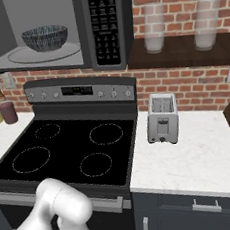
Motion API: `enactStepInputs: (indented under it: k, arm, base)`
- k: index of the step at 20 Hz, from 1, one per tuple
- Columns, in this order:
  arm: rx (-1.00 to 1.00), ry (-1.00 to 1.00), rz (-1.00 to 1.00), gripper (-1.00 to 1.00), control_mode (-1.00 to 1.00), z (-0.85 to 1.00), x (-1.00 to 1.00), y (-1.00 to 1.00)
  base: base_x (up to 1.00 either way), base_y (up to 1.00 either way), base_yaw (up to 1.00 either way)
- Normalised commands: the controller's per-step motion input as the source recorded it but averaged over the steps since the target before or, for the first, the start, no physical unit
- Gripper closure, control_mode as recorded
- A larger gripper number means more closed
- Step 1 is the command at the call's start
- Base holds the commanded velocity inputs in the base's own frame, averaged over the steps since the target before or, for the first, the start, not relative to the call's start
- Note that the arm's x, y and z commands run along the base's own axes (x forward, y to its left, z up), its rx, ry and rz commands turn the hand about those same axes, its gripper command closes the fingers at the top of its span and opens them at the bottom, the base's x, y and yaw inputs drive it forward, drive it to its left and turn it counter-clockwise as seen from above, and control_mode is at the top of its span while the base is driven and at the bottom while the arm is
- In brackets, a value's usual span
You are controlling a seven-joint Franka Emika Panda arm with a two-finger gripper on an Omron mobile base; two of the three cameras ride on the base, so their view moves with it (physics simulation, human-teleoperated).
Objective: Open the microwave, place the bowl with waffle inside the microwave, then close the microwave door and turn it on.
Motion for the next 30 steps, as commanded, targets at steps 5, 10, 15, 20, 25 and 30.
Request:
enactStepInputs:
  k: [5, 10, 15, 20, 25, 30]
  arm:
    - [0.0, 0.12, 0.0, 1.0, -1.0, -0.2, 0.21, 0.59]
    - [0.0, 0.04, 0.0, 1.0, -1.0, 0.07, 0.12, 0.54]
    - [0.0, -0.01, -0.02, 1.0, -1.0, 0.7, 0.01, 0.16]
    - [0.0, 0.01, -0.03, 1.0, -1.0, 0.84, 0.02, 0.0]
    - [0.04, -0.15, 0.0, 1.0, -1.0, 0.36, -0.27, -0.48]
    - [0.24, -0.27, 0.01, 1.0, -1.0, 0.0, -0.89, -1.0]
  base:
    - [0.0, 0.0, 0.0]
    - [0.0, 0.0, 0.0]
    - [0.0, 0.0, 0.0]
    - [0.0, 0.0, 0.0]
    - [0.0, 0.0, 0.0]
    - [0.0, 0.0, 0.0]
